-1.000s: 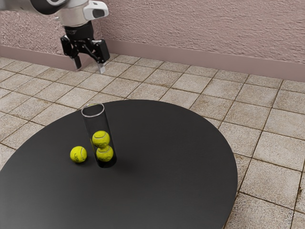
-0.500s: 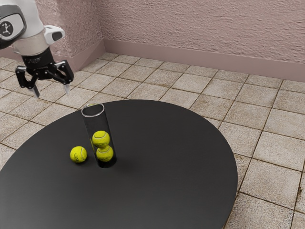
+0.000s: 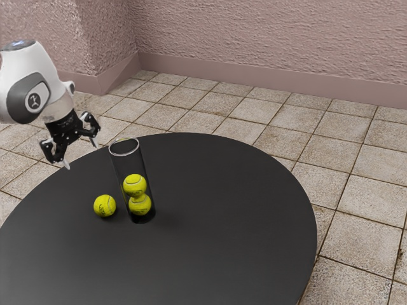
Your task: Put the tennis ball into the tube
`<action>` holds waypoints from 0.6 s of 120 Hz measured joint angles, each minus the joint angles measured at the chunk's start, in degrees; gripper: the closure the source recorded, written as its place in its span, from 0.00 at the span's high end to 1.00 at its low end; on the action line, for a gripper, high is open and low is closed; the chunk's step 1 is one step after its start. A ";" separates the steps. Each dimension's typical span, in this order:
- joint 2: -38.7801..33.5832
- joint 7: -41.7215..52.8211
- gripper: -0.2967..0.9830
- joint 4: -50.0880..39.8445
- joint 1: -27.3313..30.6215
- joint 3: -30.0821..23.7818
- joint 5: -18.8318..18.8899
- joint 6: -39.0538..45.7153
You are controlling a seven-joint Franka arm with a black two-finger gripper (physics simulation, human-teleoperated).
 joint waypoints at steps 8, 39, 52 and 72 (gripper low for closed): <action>2.12 -2.20 0.77 -1.27 0.41 0.02 -0.44 2.70; 10.96 -8.75 0.77 -2.85 3.13 0.00 -1.87 10.81; 14.81 -10.80 0.77 -1.51 4.24 -0.05 -2.86 12.60; 19.86 -13.31 0.77 1.71 3.71 -0.46 -4.45 13.93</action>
